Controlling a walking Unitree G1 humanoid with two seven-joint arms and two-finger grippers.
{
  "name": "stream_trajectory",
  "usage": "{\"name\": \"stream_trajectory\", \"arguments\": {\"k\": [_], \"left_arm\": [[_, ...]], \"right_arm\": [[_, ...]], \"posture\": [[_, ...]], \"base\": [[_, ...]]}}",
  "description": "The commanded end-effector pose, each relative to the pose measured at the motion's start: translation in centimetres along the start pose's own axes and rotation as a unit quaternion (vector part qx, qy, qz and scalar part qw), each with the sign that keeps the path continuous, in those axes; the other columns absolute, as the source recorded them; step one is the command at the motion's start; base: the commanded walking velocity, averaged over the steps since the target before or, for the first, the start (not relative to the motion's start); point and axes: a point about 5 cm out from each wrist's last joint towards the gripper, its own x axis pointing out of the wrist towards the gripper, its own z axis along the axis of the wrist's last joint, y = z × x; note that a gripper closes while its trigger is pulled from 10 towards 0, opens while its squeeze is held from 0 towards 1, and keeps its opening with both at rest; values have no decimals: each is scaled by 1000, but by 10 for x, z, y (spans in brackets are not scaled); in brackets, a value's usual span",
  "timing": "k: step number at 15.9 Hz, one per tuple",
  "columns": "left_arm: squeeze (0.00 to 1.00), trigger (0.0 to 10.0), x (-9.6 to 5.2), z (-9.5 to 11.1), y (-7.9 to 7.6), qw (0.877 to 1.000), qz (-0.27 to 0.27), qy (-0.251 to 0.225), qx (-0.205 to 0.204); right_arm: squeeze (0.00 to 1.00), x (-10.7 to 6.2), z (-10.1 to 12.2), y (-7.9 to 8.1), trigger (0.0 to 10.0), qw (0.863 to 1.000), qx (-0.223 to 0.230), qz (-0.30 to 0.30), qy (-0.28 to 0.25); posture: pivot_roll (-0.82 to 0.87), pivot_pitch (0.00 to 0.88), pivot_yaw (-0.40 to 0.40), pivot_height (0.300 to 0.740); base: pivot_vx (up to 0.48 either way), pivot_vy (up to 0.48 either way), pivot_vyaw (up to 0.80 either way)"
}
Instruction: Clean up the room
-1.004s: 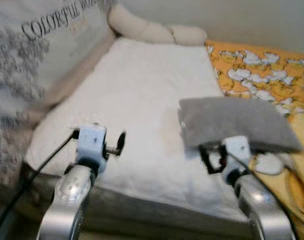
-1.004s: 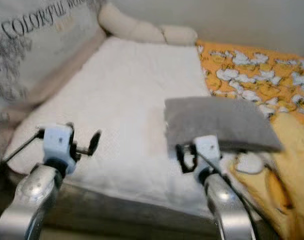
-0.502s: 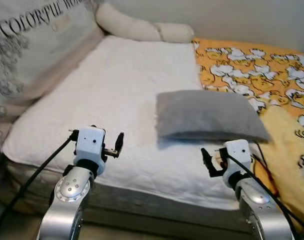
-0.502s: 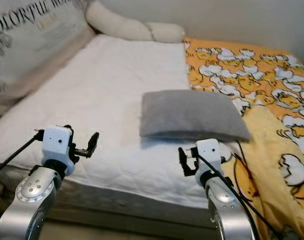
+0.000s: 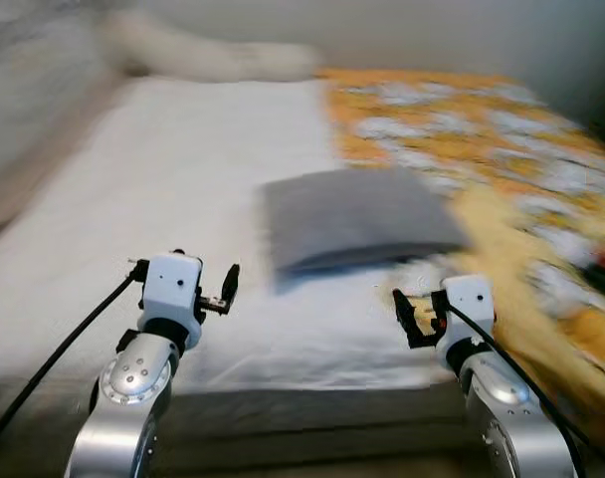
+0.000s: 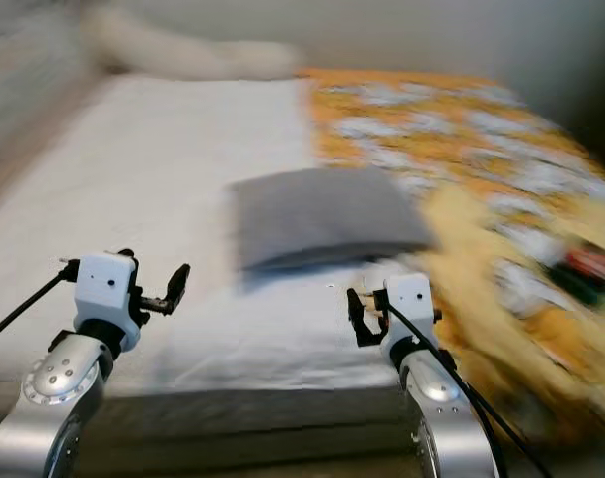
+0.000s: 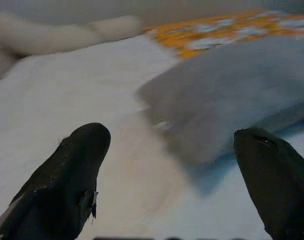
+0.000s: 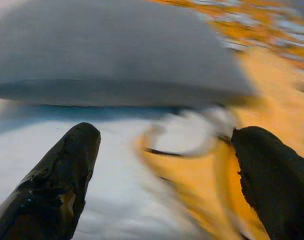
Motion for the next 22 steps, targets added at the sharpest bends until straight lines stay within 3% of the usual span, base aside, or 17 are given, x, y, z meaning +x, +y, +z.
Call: {"name": "stream_trajectory", "arguments": {"k": [1, 7, 10, 13, 19, 22], "left_arm": [[0, 10000, 1, 2, -7, 1000, -16, -7, -3], [0, 10000, 2, 2, -6, 1000, -12, -6, -3], [0, 10000, 3, 3, -4, 1000, -6, -5, -10], [0, 10000, 3, 3, -1, 1000, -1, -6, -10], [0, 10000, 2, 3, -1, 1000, 5, -4, 1], [0, 10000, 2, 1, -1, 1000, 5, 13, -8]], "right_arm": [[0, -1, 4, -6, 10000, 1000, 0, -10, -5], [0, 2, 8, -6, 10000, 1000, -17, 0, -5], [0, 3, 9, 10, 10000, 995, -40, 87, 5], [0, 2, 10, 18, 10000, 991, -38, 130, 2], [0, 1, 11, 18, 10000, 988, -55, 142, 0], [0, 4, 9, 18, 10000, 989, -63, 135, 2]], "posture": [[-93, 0, -60, 740], [-92, 0, -62, 740], [-92, 0, -60, 740], [-91, 0, -58, 740], [-91, 0, -59, 740], [-88, 0, -60, 740]], "base": [[349, 0, -788], [341, 0, -231], [189, 0, 402], [0, 0, 533], [0, 0, 0], [0, -480, 723]]}}
